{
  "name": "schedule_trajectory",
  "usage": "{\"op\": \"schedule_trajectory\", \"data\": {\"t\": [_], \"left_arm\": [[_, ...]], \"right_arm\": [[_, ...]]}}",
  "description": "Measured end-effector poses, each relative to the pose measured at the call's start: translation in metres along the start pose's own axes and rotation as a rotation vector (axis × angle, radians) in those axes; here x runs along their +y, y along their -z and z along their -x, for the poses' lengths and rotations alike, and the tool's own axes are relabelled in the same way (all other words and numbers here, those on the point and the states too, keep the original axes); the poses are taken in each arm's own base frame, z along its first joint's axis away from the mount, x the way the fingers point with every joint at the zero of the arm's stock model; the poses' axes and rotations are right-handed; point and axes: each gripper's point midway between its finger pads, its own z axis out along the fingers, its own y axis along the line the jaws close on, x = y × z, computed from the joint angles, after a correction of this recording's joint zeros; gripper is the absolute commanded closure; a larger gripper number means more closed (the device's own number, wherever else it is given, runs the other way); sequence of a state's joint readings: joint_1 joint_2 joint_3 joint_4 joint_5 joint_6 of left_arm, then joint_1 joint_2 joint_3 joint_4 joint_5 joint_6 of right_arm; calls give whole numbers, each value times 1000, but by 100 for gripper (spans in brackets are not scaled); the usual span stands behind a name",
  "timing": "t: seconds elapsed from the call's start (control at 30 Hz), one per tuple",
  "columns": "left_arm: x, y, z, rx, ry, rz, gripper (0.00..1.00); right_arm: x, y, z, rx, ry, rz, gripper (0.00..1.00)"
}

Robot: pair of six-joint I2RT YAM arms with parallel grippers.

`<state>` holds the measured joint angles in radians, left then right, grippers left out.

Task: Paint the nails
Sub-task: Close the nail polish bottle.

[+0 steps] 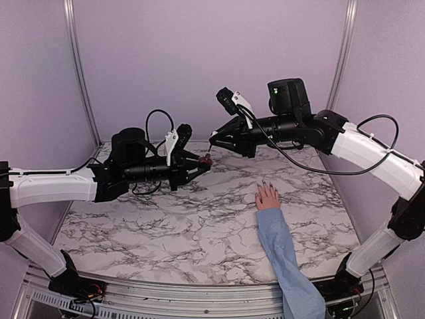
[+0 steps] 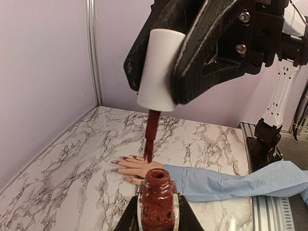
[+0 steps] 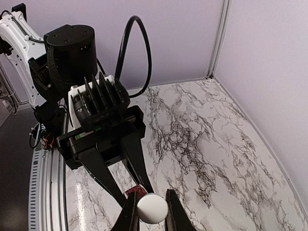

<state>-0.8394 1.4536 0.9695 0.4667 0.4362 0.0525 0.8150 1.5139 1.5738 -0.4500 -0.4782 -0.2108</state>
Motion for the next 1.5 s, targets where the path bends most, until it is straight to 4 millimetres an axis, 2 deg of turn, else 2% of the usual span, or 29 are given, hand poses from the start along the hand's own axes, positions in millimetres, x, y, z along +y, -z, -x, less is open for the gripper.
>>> {"op": "schedule_trajectory", "data": {"t": [0.7, 1.1, 1.27, 1.5], "left_arm": [[1, -1, -2, 3, 6, 1, 100], [1, -1, -2, 4, 10, 1, 100], [2, -2, 6, -11, 2, 1, 100], [1, -4, 3, -4, 6, -7, 100]], "right_arm": [[2, 4, 4, -10, 7, 1, 100], [3, 0, -6, 7, -4, 11, 100], [3, 0, -7, 7, -4, 11, 100], [3, 0, -7, 7, -4, 11, 100]]}}
